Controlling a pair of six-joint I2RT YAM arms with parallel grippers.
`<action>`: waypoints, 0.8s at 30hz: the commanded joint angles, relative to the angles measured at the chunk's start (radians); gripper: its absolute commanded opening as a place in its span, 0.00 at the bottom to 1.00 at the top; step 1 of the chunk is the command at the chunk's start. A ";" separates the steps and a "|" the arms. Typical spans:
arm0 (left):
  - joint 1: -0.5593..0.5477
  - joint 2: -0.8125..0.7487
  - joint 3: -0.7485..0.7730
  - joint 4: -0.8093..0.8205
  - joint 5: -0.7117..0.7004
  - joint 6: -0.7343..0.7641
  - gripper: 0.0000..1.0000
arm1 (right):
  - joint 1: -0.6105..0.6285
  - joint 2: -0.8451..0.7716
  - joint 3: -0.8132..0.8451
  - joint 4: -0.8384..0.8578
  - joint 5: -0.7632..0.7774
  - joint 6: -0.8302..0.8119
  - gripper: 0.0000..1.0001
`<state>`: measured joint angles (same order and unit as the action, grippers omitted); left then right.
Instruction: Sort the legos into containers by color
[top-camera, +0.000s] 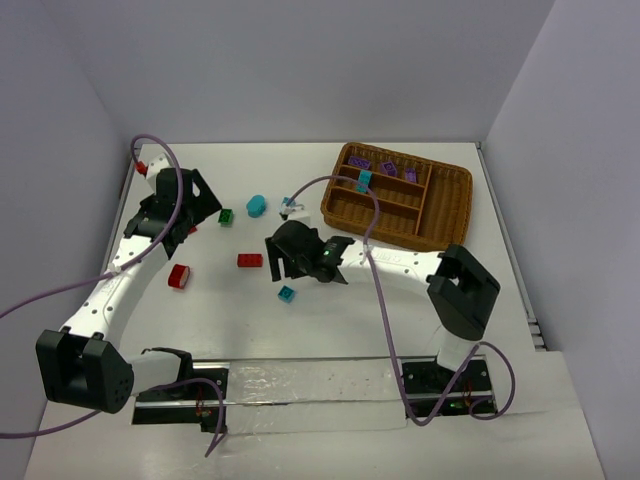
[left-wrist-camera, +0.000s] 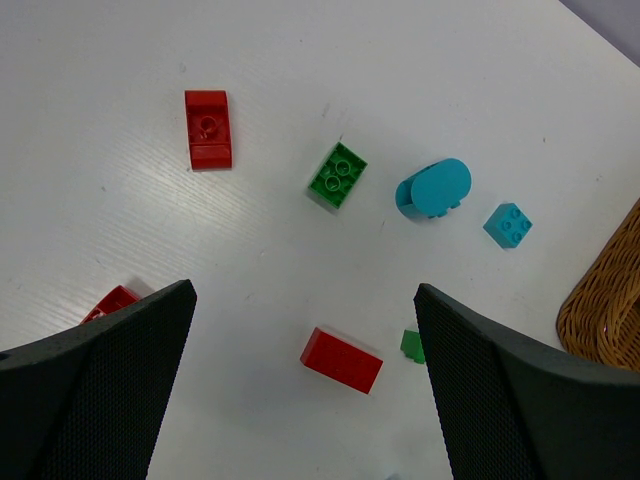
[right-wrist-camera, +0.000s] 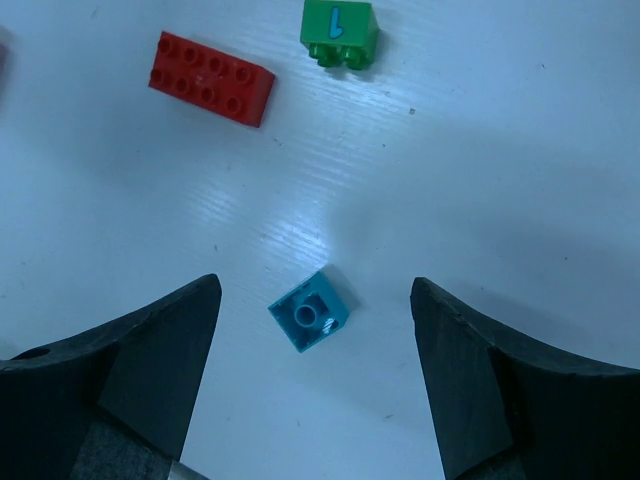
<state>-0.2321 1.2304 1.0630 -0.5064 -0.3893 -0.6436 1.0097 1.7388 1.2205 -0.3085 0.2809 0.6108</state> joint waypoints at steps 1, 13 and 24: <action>0.000 -0.024 0.022 0.006 0.001 0.001 0.99 | 0.044 0.072 0.048 0.033 -0.014 -0.159 0.87; 0.000 -0.023 0.018 0.011 -0.002 -0.004 0.99 | 0.069 0.211 0.108 -0.011 -0.144 -0.458 0.82; 0.000 -0.025 0.018 0.012 -0.001 -0.003 0.99 | 0.066 0.137 0.074 -0.001 -0.047 -0.381 0.12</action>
<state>-0.2321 1.2292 1.0630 -0.5060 -0.3897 -0.6437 1.0712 1.9535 1.2846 -0.3228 0.1567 0.1937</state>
